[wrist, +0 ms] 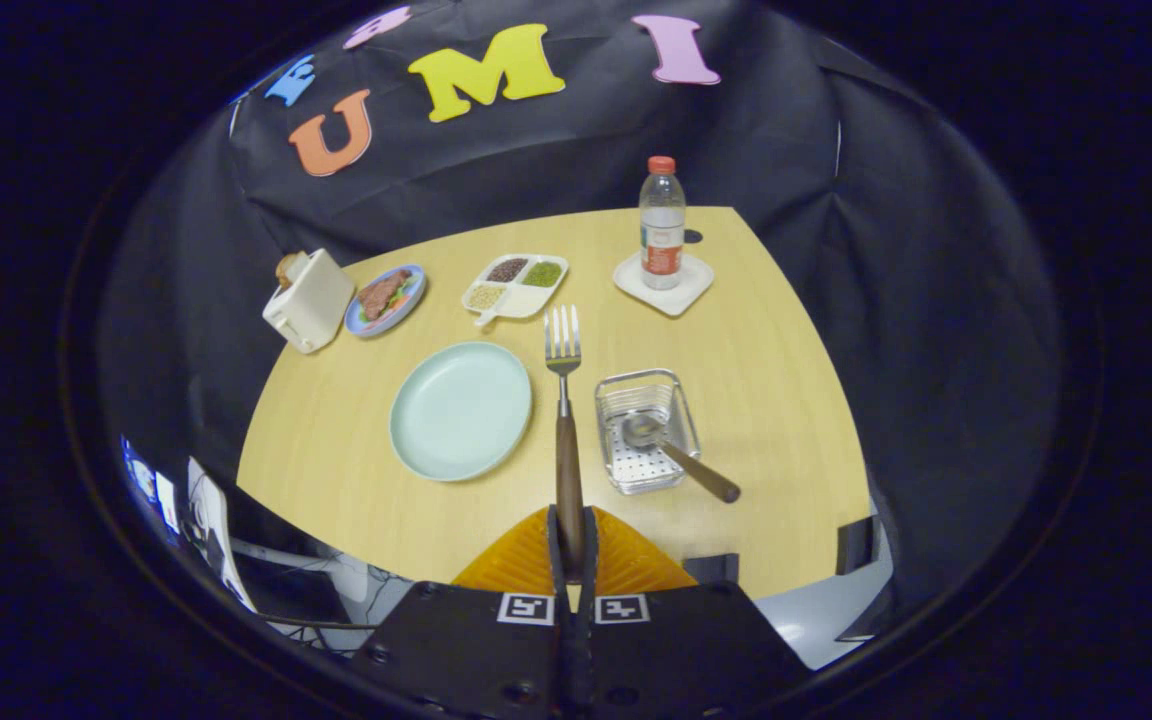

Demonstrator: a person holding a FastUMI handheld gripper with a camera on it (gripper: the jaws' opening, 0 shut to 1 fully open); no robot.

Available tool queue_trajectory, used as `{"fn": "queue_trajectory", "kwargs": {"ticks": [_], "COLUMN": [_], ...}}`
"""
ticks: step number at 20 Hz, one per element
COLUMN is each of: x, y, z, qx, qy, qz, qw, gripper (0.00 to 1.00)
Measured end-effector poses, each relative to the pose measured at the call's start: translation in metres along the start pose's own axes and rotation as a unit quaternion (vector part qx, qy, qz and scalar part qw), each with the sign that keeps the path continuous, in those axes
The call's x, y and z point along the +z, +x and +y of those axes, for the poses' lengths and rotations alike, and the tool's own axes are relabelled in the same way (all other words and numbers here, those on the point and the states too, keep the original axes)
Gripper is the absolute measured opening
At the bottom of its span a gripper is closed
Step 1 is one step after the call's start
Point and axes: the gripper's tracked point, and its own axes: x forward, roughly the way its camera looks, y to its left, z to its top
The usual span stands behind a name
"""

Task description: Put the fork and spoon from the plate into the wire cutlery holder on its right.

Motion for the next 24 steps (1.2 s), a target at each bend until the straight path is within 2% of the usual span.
{"fn": "queue_trajectory", "kwargs": {"ticks": [2, 8, 17, 19, 24], "x": [-0.005, -0.028, -0.03, -0.029, -0.015], "y": [0.0, 0.01, 0.013, 0.015, 0.011], "z": [-0.021, -0.035, -0.032, -0.034, -0.032], "qx": [-0.023, -0.021, -0.019, -0.02, -0.017], "qy": [-0.002, 0.0, 0.018, 0.028, 0.052], "qz": [0.01, 0.057, 0.066, 0.063, 0.04], "qw": [1.0, 0.998, 0.997, 0.997, 0.998], "gripper": [0.0, 0.0, 0.01, 0.04, 0.05]}}
